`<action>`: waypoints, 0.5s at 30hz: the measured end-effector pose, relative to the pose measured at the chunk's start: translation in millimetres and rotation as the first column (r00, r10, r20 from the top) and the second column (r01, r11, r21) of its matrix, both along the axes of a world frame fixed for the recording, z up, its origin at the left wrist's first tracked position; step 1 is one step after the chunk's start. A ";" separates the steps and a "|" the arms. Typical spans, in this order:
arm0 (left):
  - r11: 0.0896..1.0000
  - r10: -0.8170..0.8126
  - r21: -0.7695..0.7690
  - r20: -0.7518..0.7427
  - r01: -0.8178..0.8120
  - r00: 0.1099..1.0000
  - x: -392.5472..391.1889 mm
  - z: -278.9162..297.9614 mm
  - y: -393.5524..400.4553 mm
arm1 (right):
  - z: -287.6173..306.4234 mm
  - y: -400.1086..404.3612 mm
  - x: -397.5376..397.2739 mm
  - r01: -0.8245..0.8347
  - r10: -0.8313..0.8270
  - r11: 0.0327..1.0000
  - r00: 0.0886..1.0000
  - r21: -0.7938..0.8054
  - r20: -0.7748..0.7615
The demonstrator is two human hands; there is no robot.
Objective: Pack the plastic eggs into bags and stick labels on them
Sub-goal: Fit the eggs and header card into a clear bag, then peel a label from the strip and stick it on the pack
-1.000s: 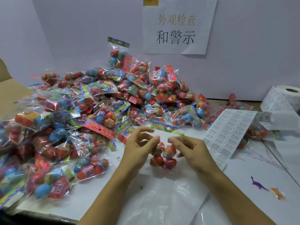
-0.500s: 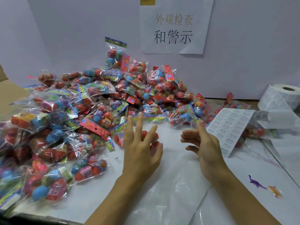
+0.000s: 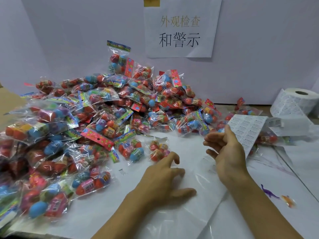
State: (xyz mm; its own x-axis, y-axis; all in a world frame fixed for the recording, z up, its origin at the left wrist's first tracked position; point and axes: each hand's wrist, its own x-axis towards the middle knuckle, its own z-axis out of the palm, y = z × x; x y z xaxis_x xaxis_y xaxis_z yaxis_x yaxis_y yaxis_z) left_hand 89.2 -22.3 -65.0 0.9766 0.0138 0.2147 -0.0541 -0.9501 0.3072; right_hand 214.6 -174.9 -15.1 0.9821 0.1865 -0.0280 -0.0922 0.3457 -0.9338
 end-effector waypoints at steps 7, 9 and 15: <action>0.633 -0.085 -0.772 0.004 0.057 0.996 -1.3 10.3 18.5 | 2.2 -5.2 7.3 -0.048 0.046 0.999 0.998 -0.025 -0.043; 0.343 -0.098 -0.936 0.056 0.087 0.994 -3.6 14.7 18.3 | 3.4 -5.6 4.6 -0.107 0.108 0.992 0.994 -0.064 0.011; 0.135 0.126 -0.981 -0.120 -0.137 0.985 0.1 31.5 21.3 | 0.3 -1.6 -11.2 -0.138 0.357 0.854 0.857 -0.502 0.372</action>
